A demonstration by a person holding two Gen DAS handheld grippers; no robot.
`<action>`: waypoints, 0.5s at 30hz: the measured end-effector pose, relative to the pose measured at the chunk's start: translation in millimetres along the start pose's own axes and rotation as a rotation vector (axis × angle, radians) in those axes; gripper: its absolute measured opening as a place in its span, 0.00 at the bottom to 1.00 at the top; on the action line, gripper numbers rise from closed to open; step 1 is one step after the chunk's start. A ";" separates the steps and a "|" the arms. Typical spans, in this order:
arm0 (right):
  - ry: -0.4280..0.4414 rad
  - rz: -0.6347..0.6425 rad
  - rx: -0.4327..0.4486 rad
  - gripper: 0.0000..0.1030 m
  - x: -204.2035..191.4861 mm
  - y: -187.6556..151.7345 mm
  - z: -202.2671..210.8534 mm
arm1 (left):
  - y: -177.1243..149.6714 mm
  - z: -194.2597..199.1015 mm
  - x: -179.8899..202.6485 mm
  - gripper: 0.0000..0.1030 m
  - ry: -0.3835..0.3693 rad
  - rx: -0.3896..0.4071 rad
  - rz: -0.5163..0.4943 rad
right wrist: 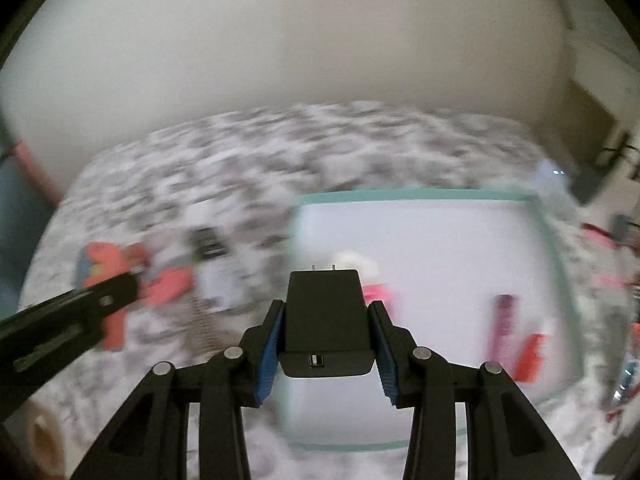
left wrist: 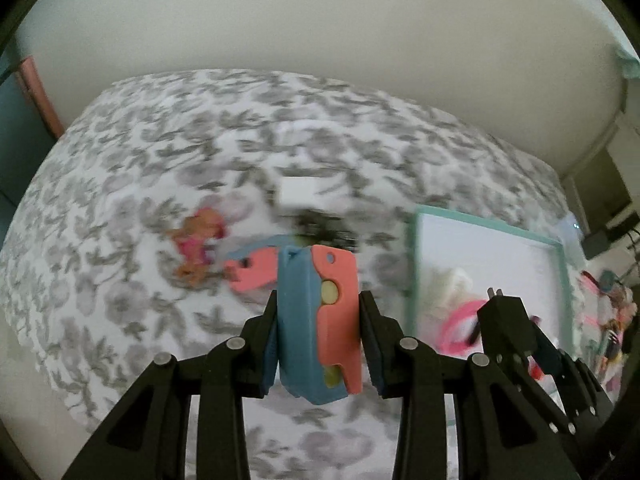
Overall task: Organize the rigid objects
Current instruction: 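Carry the case and charger into the tray and open both tools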
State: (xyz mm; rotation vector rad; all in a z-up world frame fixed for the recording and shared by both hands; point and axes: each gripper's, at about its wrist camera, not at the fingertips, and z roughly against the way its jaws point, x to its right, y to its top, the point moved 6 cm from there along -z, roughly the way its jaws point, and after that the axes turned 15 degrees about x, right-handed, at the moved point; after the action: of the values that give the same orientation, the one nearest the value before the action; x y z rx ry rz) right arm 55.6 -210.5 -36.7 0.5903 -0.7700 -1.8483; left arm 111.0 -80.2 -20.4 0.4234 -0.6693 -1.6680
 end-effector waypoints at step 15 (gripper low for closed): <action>-0.242 -0.292 -0.061 0.43 138.2 -19.1 -12.0 | -50.5 -15.4 106.6 0.37 -0.139 -0.100 -0.119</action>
State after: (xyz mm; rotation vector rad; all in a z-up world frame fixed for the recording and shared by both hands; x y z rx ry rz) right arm 0.5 -335.8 -66.2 0.4631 -0.8147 -2.2336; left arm 60.0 -181.9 -55.2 0.2820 -0.6700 -1.8477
